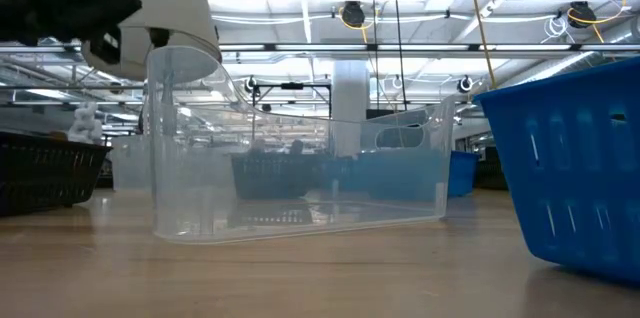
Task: Stack baskets by color
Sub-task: Stack the middle blue bin on top of the top blue bin
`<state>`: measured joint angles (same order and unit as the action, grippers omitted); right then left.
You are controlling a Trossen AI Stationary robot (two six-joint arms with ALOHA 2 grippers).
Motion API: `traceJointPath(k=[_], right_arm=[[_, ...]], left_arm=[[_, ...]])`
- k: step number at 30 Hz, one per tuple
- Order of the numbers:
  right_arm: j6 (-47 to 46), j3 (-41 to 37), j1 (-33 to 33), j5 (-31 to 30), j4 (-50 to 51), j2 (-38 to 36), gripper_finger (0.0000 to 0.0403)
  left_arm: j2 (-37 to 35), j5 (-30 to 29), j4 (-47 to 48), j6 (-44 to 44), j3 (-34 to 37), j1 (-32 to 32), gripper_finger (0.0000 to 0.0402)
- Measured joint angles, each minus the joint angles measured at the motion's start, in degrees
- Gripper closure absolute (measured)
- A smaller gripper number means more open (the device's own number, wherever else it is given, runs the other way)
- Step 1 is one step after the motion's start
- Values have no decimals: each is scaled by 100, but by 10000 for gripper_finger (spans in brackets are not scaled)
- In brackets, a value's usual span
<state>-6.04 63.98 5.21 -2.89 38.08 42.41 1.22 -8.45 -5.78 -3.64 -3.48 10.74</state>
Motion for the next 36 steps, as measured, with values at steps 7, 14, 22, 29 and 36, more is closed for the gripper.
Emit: traceJointPath(k=[7, 14, 22, 29, 36], right_arm=[[26, -255, 0, -1, -10, 7, 403], [-77, -427, 0, -1, -10, 2, 403], [-79, -569, 0, -3, -10, 2, 403], [-80, -682, 0, -3, -17, 2, 403], [-84, -1202, 0, -3, -400, 2, 403]], left_arm=[[966, -81, 657, 33, -1306, 52, 400], [2588, -105, 1717, 93, -3253, 52, 400], [4491, -104, 2982, 38, -5175, 59, 396], [5611, -106, 3177, -121, -5750, 246, 397], [6380, -324, 2975, -33, -5767, 483, 391]])
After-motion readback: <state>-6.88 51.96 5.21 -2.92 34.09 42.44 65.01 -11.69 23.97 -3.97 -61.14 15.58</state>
